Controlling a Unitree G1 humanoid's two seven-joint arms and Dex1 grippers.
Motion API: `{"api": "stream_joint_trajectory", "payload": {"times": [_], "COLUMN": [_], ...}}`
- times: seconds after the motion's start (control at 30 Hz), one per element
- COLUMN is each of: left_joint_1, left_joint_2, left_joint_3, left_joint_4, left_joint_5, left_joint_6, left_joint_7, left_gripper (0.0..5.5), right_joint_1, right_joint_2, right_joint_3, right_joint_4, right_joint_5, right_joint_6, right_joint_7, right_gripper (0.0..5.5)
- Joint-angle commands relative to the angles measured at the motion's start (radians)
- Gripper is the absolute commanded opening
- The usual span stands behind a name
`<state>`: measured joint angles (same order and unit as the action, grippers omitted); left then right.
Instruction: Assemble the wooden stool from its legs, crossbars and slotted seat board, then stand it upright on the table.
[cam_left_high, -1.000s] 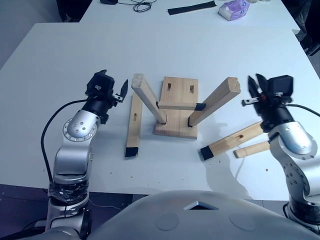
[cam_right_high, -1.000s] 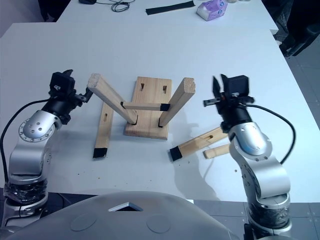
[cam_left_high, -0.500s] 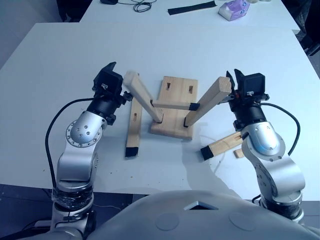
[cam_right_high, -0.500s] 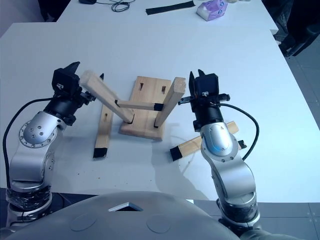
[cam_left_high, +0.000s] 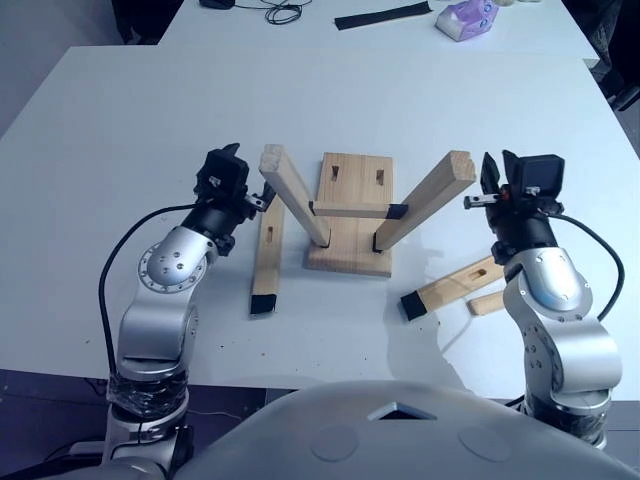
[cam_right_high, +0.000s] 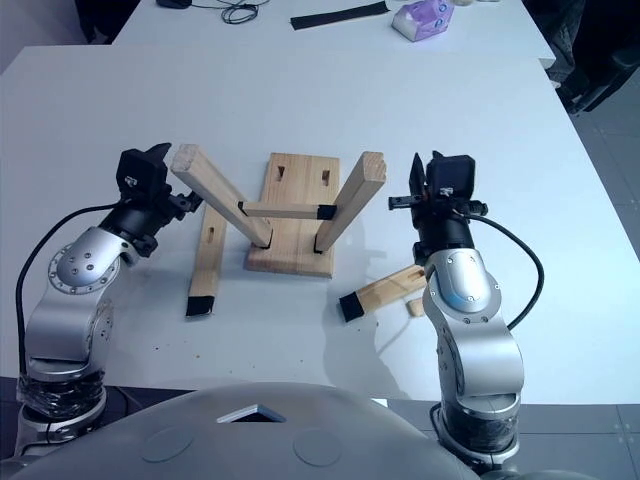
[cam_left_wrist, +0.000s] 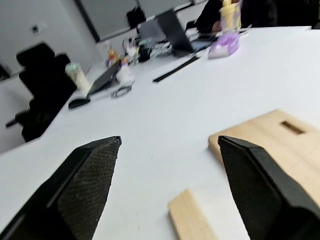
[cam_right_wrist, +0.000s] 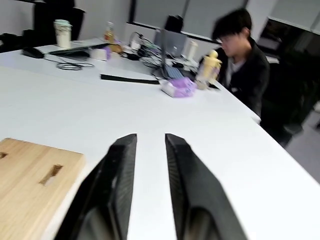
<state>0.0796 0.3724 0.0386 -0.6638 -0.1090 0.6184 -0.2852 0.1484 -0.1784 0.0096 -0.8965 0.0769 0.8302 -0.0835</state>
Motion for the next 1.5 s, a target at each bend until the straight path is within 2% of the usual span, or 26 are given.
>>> {"api": "stream_joint_trajectory", "payload": {"times": [0.03, 0.2, 0.4, 0.63, 0.7, 0.83, 0.9, 1.1, 1.27, 1.4, 1.5], "left_joint_1": [0.067, 0.138, 0.14, 0.116, 0.107, 0.064, 0.007, -0.035, -0.023, -0.026, -0.025], "left_joint_2": [-0.014, -0.04, -0.053, -0.03, -0.015, 0.002, 0.002, 0.002, 0.015, 0.024, 0.054], "left_joint_3": [0.054, 0.07, 0.084, 0.124, 0.061, -0.119, -0.153, -0.148, -0.138, -0.108, -0.093], "left_joint_4": [-0.017, -0.074, -0.119, -0.084, -0.097, -0.172, -0.169, -0.141, -0.105, -0.046, -0.007], "left_joint_5": [-0.019, 0.004, 0.043, 0.079, 0.062, 0.026, 0.03, 0.04, 0.046, 0.012, -0.019], "left_joint_6": [0.013, -0.029, -0.054, -0.067, -0.064, -0.054, -0.048, -0.024, -0.051, -0.051, -0.053], "left_joint_7": [0.011, 0.054, 0.11, 0.127, 0.077, -0.019, -0.032, -0.028, -0.037, -0.076, -0.126], "left_gripper": [3.6, 3.6, 3.6, 3.6, 3.6, 3.6, 3.6, 3.6, 3.6, 3.6, 3.6], "right_joint_1": [0.105, 0.199, 0.185, 0.129, 0.08, -0.08, -0.089, -0.076, -0.048, -0.001, 0.049], "right_joint_2": [0.083, 0.132, 0.112, 0.023, 0.024, 0.062, 0.078, 0.082, 0.015, -0.093, -0.254], "right_joint_3": [-0.09, -0.035, -0.014, -0.128, -0.067, 0.282, 0.328, 0.279, 0.159, 0.061, 0.021], "right_joint_4": [-0.103, -0.151, -0.151, -0.15, -0.15, -0.144, -0.138, -0.129, -0.092, -0.067, -0.051], "right_joint_5": [0.078, 0.183, 0.188, 0.128, 0.103, 0.09, 0.086, 0.045, 0.023, 0.03, 0.072], "right_joint_6": [0.017, -0.025, -0.075, -0.057, -0.007, 0.105, 0.142, 0.189, 0.158, 0.136, 0.123], "right_joint_7": [0.019, -0.002, -0.095, -0.177, -0.199, -0.182, -0.182, -0.16, -0.089, 0.037, 0.215], "right_gripper": [1.73, 2.57, 2.57, 2.57, 2.57, 2.57, 2.57, 2.57, 2.57, 2.57, 2.57]}}
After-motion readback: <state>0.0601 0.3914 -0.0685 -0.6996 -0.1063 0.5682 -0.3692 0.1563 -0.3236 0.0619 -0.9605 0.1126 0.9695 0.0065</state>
